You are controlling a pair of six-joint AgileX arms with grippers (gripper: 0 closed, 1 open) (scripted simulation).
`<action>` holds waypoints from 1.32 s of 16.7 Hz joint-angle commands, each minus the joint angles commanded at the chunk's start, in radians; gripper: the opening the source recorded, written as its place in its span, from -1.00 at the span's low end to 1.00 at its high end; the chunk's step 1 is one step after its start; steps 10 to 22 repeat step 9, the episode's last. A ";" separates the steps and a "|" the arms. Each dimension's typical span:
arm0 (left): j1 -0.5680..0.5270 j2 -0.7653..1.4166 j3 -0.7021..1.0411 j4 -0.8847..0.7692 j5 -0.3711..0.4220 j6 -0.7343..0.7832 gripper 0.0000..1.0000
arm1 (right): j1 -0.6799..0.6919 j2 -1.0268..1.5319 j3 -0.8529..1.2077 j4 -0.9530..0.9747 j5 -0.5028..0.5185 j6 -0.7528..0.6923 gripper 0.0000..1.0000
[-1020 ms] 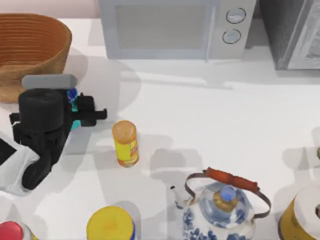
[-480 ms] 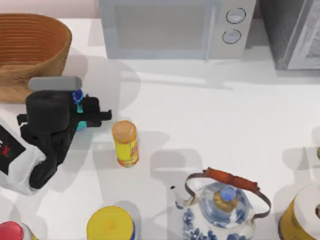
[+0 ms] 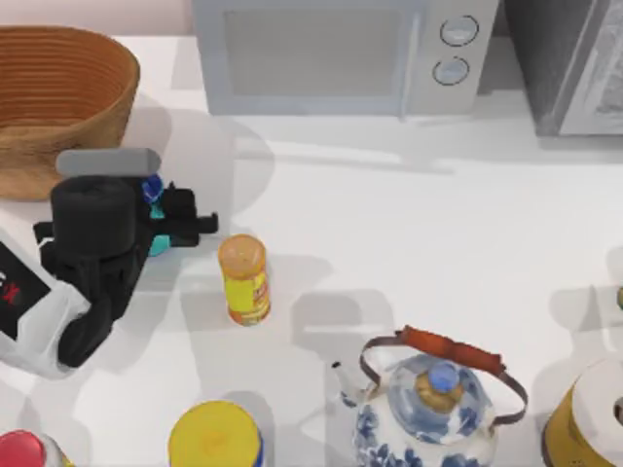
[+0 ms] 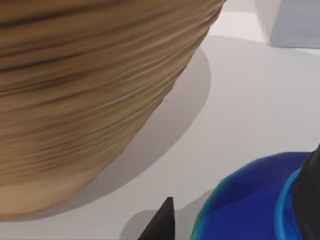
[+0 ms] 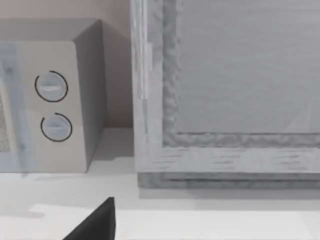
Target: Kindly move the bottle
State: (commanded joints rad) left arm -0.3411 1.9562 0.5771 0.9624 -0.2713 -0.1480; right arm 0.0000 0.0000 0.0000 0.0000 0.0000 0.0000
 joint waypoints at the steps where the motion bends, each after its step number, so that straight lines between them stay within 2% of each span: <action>1: 0.000 0.000 0.000 0.000 0.000 0.000 0.66 | 0.000 0.000 0.000 0.000 0.000 0.000 1.00; 3: 0.000 0.000 0.000 0.000 0.000 0.000 0.96 | 0.000 0.000 0.000 0.000 0.000 0.000 1.00; 4: 0.000 0.000 0.000 0.000 0.000 0.000 1.00 | 0.000 0.000 0.000 0.000 0.000 0.000 1.00; 22: 0.000 0.000 0.000 0.000 0.000 0.000 1.00 | 0.000 0.000 0.000 0.000 0.000 0.000 1.00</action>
